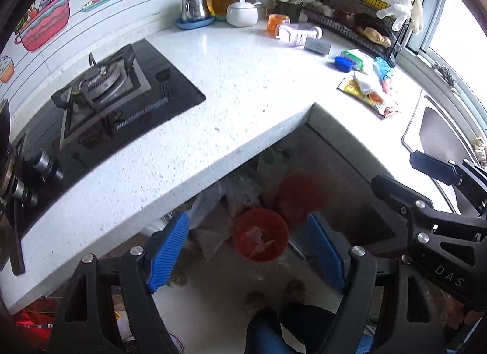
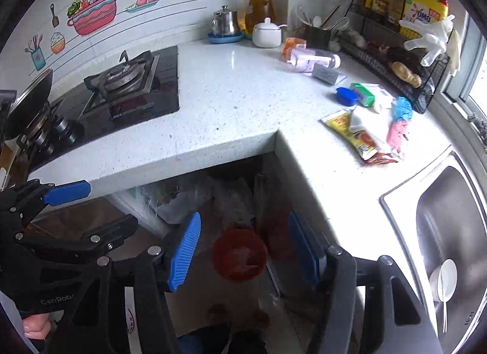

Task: Collect trash
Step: 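Raise both tools back up to the counter near the wet wipe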

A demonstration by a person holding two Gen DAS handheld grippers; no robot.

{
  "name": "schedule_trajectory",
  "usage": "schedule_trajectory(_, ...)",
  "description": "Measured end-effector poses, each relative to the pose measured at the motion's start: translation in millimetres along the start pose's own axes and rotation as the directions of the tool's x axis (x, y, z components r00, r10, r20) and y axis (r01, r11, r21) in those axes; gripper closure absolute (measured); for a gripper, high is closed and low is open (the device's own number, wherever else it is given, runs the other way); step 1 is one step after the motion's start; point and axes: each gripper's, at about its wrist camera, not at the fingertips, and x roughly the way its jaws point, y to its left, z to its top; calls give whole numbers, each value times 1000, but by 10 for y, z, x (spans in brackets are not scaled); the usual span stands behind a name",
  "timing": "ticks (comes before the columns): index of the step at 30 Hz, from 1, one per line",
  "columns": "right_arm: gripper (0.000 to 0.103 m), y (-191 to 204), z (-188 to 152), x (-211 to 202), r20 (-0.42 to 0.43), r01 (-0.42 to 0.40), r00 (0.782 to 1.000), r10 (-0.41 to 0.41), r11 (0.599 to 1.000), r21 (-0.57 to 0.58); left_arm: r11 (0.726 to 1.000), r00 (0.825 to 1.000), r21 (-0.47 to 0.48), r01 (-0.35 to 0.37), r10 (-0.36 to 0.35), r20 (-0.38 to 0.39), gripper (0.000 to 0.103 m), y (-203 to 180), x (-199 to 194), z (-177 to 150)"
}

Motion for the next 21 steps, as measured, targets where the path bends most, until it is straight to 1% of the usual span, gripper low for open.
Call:
schedule_trajectory(1,34,-31,21,-53,11,21,1000,-21,1000,12,1000,1000,5,7,-7,11,25,-24,-40,79)
schedule_trajectory(4,25,-118,64,-198,47,48,998,-50,998,36,999,999,34,24,-25,42,25,-110,-145,236)
schedule_trajectory(9,17,-274,201,-301,80,101,991,-107,992,72,996,996,77,50,-56,72,25,-257,-203,482)
schedule_trajectory(16,13,-530,416,-359,104,161,979,-177,976,143,987,991,126,96,-107,83,25,-451,-132,884)
schedule_trajectory(21,13,-759,558,-205,85,182,976,-200,966,182,981,991,162,105,-118,70,25,-616,92,1177)
